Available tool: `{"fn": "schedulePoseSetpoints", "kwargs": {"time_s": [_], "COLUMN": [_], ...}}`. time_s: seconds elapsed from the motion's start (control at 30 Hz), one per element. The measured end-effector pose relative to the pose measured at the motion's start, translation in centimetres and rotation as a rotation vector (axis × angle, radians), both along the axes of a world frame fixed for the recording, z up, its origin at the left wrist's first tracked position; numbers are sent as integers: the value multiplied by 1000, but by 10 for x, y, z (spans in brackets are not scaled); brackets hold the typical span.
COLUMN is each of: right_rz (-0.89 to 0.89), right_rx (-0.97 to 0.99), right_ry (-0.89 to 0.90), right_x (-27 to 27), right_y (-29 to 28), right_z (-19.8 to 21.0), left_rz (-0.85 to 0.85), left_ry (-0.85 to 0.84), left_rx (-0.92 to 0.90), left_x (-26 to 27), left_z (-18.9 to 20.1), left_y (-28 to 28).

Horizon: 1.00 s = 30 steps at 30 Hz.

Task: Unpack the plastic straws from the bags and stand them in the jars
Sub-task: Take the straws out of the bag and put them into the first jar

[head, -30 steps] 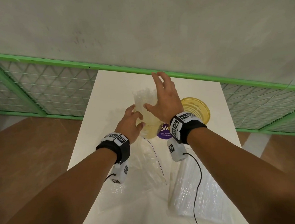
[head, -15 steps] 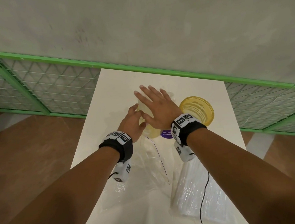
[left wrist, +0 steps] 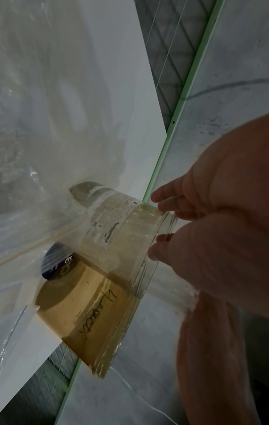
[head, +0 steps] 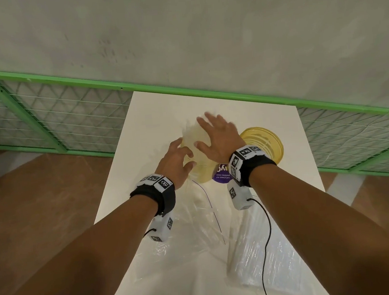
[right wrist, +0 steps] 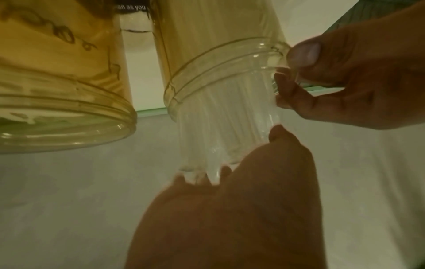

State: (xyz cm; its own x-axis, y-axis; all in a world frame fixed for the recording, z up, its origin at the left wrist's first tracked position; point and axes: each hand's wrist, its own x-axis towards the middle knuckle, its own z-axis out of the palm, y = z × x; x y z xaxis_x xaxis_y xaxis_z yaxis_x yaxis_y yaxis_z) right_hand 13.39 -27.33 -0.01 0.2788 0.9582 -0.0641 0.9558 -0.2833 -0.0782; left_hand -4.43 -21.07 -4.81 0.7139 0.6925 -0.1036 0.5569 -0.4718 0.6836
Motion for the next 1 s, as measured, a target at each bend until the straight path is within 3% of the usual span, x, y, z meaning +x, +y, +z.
{"fn": "schedulePoseSetpoints", "kwargs": {"time_s": [0.07, 0.17, 0.3, 0.47, 0.67, 0.83, 0.9, 1.0], "right_rz": [49, 107, 88, 21, 83, 183, 220, 189], "right_rx": [-59, 36, 202, 205, 562, 391, 168, -300], "right_ry": [64, 107, 160, 127, 77, 319, 358, 324], "right_x": [3, 5, 4, 3, -16, -41, -51, -52], "right_y": [2, 4, 2, -1, -11, -23, -30, -44], "right_z": [-5, -1, 8, 11, 33, 38, 29, -7], "left_rz": [-4, -4, -10, -23, -72, -49, -12, 14], "left_ry": [-5, -3, -1, 25, -33, 1, 57, 322], "left_rx": [5, 15, 15, 21, 77, 279, 258, 207], "left_x": [0, 1, 1, 0, -9, -22, -29, -45], "left_z": [-2, -3, -2, 1, 0, -5, -9, -19], "left_y": [1, 2, 2, 3, -5, -14, -16, -16]}}
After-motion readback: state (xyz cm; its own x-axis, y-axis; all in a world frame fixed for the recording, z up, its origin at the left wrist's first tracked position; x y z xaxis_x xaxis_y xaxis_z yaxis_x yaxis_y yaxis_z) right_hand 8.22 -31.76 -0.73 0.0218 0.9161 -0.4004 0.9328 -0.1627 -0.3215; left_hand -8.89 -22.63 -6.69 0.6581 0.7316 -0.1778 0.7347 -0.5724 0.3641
